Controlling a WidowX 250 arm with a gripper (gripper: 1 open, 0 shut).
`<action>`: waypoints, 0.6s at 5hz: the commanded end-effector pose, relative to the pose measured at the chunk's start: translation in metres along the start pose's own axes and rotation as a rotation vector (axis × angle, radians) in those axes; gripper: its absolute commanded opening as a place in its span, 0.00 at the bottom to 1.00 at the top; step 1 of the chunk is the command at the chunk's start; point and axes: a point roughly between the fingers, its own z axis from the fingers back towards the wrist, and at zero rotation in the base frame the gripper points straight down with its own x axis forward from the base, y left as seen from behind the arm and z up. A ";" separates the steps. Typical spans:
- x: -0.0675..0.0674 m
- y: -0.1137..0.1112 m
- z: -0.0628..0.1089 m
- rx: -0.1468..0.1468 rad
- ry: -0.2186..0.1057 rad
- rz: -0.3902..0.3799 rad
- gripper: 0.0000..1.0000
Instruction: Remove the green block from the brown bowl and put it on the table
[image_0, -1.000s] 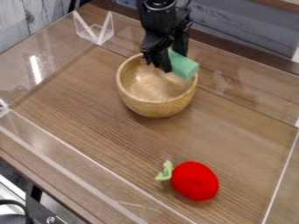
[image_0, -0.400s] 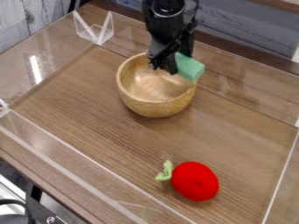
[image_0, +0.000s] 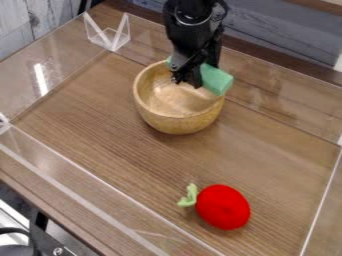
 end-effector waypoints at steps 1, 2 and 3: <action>0.000 -0.011 0.020 -0.082 -0.026 0.008 0.00; 0.000 -0.010 0.019 -0.098 -0.049 0.022 0.00; -0.001 -0.009 0.019 -0.111 -0.068 0.031 0.00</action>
